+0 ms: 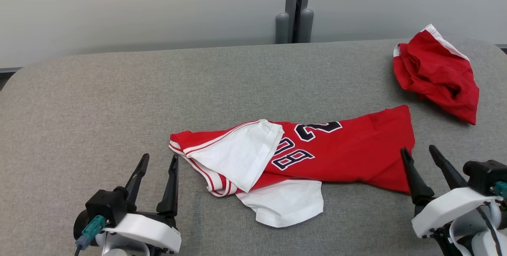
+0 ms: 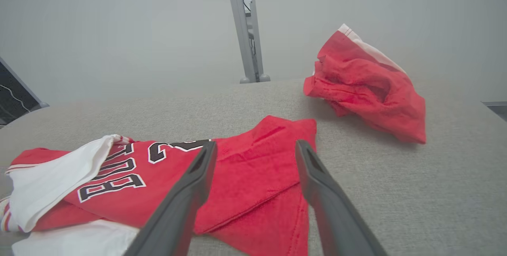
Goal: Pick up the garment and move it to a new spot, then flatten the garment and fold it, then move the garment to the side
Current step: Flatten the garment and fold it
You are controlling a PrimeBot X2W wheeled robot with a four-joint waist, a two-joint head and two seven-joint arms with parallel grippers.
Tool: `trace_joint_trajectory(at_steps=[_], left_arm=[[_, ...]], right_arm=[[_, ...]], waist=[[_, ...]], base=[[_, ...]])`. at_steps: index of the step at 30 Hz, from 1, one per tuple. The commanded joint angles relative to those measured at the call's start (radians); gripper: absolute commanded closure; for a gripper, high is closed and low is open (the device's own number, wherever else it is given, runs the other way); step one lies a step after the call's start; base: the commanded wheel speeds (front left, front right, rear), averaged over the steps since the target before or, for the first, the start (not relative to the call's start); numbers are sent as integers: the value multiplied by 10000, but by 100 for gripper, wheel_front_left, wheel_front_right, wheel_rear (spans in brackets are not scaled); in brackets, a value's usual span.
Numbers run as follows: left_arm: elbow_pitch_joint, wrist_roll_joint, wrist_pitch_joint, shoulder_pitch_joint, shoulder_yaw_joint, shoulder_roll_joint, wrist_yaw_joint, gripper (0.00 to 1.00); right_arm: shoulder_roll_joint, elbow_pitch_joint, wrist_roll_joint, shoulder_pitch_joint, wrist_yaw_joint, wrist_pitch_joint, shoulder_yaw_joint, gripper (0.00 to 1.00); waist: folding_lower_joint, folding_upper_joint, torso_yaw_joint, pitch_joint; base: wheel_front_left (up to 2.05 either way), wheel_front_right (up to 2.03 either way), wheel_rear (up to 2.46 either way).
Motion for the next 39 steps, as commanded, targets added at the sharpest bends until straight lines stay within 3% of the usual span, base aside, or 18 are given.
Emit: trace_joint_trajectory(at_steps=[1,14,28,39], left_arm=[[-39,54,56,-118,-56,98,-76,0],[-338,278,1163,-572,-1050,181,-310,0],[-169,891,4714,-1923,-3863,1208,-684,0],[1081,677,4972,-3195,-5106,1640,-692,0]], right_arm=[[60,-152,29,206,4,123,-30,0],[414,-467,-208,447,4,284,-103,0],[518,-235,-287,333,4,166,-31,0],[643,129,-185,-73,4,-101,123,0]], waist=[[0,-1,40,9],[0,-1,172,-68],[0,-1,-334,9],[0,-1,-924,463]], base=[[0,0,0],[0,0,0],[0,0,0],[0,0,0]])
